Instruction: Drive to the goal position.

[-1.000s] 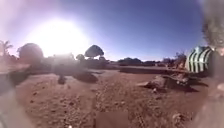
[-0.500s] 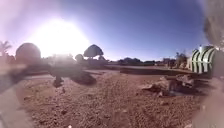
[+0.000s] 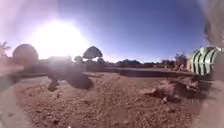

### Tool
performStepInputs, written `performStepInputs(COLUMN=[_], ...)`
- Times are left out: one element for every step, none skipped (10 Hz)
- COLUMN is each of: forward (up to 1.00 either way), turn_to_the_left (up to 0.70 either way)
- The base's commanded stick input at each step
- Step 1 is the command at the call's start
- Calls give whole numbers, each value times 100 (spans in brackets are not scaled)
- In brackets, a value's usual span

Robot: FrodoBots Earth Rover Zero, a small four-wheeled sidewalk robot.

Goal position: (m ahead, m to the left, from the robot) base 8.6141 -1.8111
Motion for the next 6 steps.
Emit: performStepInputs(forward=[50, 50, 50, 50, 50, 50], turn_to_the_left=[0, 0, 0, 0, 0, 0])
